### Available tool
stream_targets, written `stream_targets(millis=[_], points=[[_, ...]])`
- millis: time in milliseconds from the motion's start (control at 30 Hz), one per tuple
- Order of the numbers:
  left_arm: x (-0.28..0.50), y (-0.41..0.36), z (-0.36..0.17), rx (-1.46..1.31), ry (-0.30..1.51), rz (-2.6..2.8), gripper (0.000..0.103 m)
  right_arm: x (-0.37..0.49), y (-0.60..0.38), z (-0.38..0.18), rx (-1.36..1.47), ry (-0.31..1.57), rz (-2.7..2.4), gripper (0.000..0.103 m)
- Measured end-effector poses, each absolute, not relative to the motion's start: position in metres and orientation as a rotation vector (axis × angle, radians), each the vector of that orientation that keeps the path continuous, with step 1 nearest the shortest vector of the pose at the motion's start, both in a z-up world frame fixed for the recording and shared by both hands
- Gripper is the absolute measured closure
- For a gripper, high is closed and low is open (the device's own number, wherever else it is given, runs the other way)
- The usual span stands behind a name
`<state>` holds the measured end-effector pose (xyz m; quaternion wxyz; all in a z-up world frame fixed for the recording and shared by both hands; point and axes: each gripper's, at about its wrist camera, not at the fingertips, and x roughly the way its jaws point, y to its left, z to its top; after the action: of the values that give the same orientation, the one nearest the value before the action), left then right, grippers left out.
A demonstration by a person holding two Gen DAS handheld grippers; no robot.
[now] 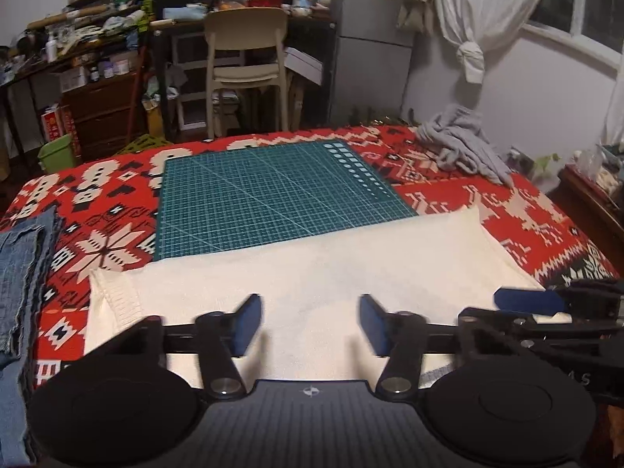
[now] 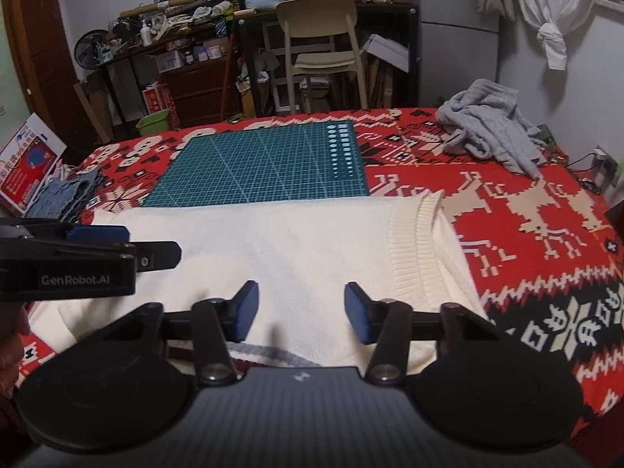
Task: Fold clothes
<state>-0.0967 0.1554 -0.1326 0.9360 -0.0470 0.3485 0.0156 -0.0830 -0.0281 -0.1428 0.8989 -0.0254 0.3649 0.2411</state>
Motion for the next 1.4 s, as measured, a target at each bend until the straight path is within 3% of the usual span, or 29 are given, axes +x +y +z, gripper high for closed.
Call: stream_targets(millis=[100,200,367,467,567,900,1400], points=[[-0.105,0.164,-0.132,-0.146,0.701,0.083,0.073,-0.081,-0.021,-0.144,-0.073,0.748,0.544,0.081],[-0.115,0.173,-0.133,-0.210,0.701,0.128,0.083,-0.077,-0.016,-0.143,-0.059,0.744,0.592,0.084],[-0.127,0.178,-0.136,-0.253,0.677,0.115,0.085,-0.067,-0.012,-0.140,-0.015,0.758,0.653,0.084],[-0.126,0.180,-0.140,-0.299,0.664,0.078,0.086,-0.063,-0.005,-0.142,-0.003,0.766,0.685,0.100],[-0.120,0.182,-0.145,-0.340,0.658,0.041,0.093,-0.061,0.004,-0.148,-0.008,0.772,0.695,0.103],[-0.102,0.196,-0.160,-0.433,0.668,0.084,0.097,-0.055,0.025,-0.169,0.052,0.817,0.717,0.103],[-0.095,0.279,-0.170,-0.619,0.630,0.284,0.097,-0.011,0.062,-0.175,0.127,0.847,0.714,0.102]])
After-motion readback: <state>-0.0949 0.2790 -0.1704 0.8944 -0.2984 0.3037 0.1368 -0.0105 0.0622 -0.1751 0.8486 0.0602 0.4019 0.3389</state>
